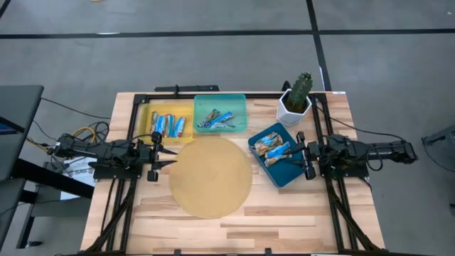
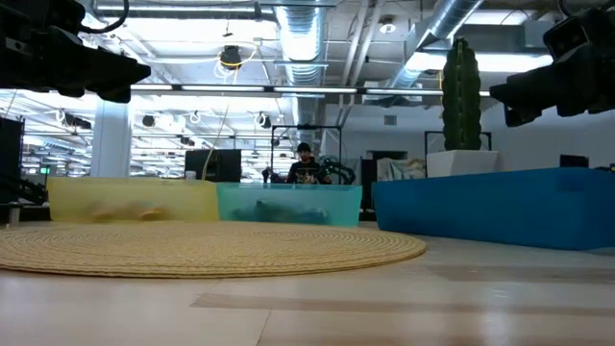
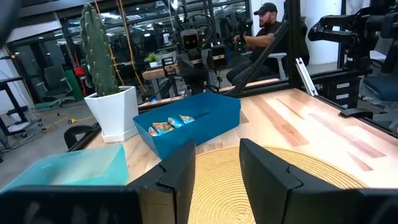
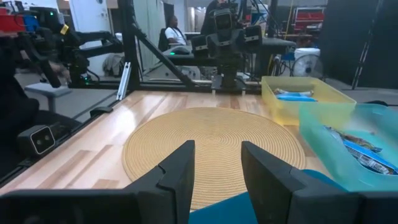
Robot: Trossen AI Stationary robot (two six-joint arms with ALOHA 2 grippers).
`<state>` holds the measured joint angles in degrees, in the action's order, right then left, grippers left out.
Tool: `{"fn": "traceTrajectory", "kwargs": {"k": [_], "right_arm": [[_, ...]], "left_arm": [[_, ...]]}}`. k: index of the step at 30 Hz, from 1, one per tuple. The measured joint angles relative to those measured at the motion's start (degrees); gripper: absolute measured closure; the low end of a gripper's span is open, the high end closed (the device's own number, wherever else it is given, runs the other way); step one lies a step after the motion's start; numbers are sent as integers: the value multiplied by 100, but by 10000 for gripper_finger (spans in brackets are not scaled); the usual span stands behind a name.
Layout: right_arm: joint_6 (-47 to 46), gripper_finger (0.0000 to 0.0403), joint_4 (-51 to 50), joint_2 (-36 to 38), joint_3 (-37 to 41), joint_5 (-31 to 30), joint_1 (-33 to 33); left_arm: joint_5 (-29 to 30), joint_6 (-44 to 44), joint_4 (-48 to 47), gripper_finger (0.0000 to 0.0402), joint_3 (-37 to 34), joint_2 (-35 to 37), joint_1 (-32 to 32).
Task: Pick and place Granola Bars by type
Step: Return to Home Position
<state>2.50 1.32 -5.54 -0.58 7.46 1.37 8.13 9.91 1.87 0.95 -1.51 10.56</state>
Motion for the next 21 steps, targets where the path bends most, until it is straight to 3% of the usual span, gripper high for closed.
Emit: {"fn": "traceTrajectory", "kwargs": {"k": [21], "right_arm": [[0,278,0,0,0,0,0]], "left_arm": [[1,27,0,283,0,-1,1]]}}
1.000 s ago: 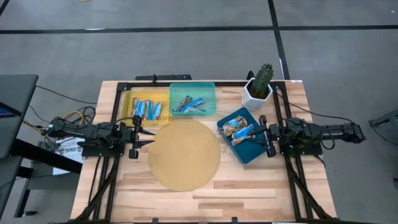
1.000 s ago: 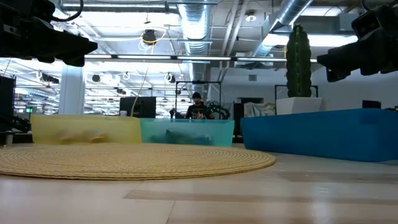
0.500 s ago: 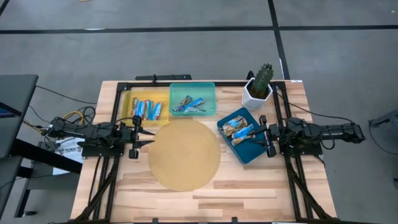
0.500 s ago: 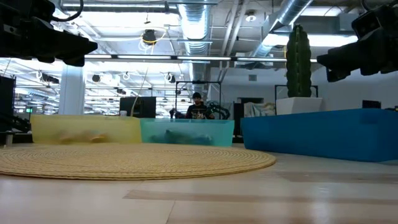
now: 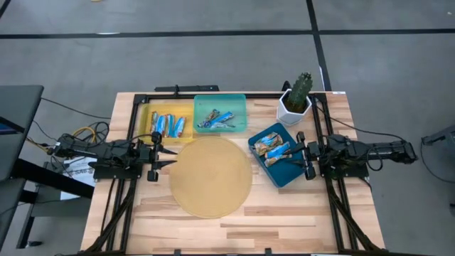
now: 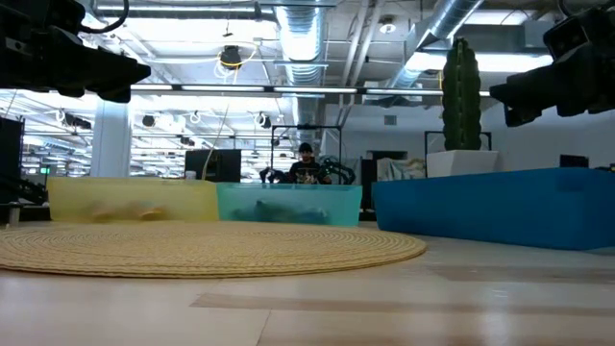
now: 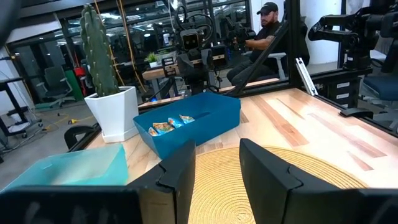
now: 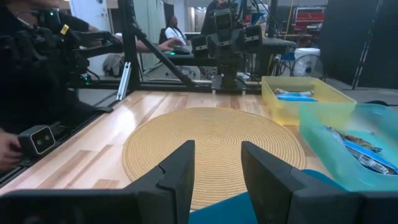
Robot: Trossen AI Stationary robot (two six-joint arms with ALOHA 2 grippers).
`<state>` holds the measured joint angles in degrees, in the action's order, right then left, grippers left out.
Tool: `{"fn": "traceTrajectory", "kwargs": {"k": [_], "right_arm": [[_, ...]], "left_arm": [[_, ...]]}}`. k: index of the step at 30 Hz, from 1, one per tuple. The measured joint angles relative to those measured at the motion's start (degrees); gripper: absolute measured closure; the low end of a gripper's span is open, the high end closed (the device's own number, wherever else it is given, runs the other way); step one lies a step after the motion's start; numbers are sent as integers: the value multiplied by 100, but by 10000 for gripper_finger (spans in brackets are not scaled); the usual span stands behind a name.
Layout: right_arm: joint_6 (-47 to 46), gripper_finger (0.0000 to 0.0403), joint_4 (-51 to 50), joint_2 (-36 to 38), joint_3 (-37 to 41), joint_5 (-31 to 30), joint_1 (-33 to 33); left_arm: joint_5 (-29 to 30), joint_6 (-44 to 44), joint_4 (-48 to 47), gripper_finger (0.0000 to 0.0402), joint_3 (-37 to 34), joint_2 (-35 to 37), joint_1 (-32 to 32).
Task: Pick and place Granola Bars by type
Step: Return to Home Position
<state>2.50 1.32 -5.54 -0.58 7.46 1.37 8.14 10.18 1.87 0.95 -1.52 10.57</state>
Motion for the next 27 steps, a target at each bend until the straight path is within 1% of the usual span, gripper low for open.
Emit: {"fn": "traceTrajectory", "kwargs": {"k": [27], "right_arm": [[0,278,0,0,0,1,1]], "left_arm": [[0,-24,0,283,0,0,0]]}}
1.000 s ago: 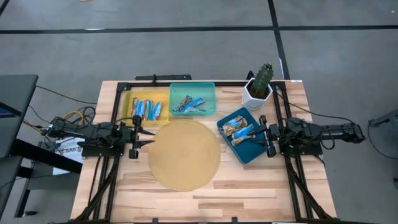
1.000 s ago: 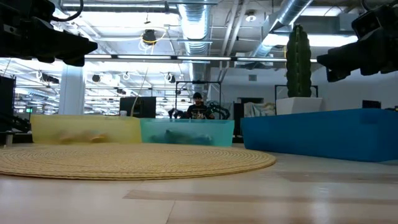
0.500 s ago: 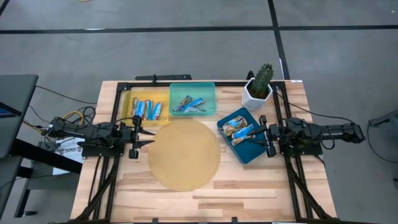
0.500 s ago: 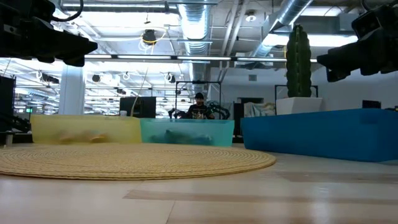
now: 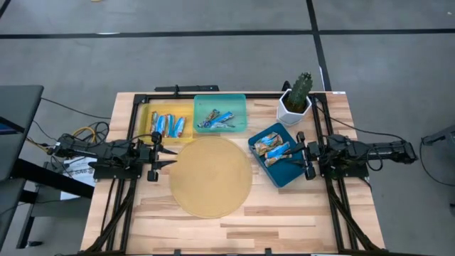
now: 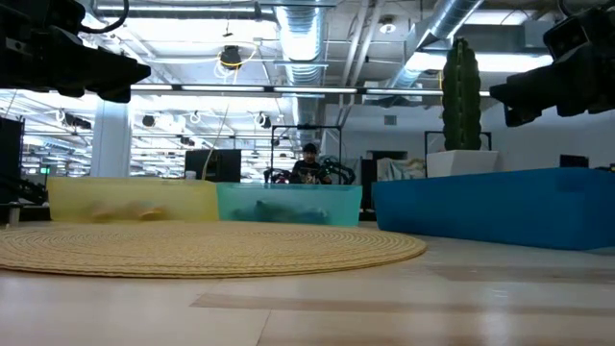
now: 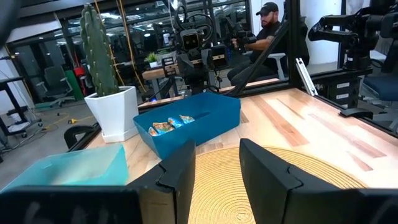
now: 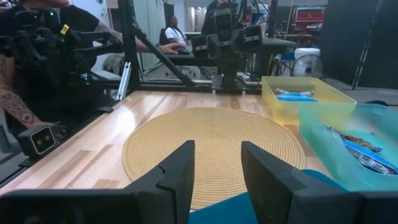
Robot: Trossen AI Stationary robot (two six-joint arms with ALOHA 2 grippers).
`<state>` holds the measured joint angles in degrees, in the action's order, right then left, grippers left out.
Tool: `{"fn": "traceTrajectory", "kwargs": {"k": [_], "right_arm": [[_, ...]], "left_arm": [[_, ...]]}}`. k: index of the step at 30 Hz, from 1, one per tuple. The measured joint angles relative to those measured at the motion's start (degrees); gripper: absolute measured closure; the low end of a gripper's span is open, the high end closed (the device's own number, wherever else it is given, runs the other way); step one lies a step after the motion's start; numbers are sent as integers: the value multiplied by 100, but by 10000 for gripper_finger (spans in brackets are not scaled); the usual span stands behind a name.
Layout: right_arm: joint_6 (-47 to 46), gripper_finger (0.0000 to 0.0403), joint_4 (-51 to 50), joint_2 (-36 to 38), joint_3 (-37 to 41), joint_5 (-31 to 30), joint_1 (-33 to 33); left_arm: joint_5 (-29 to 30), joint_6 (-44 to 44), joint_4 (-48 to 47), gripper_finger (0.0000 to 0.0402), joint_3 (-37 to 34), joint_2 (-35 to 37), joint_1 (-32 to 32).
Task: Pick and place Granola Bars by type
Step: Return to Home Position
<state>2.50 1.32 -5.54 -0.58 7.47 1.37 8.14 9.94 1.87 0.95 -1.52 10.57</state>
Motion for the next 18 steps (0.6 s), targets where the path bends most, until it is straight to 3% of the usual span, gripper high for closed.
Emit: {"fn": "traceTrajectory", "kwargs": {"k": [18], "right_arm": [[0,278,0,0,0,1,1]], "left_arm": [[-1,35,0,283,0,1,0]]}}
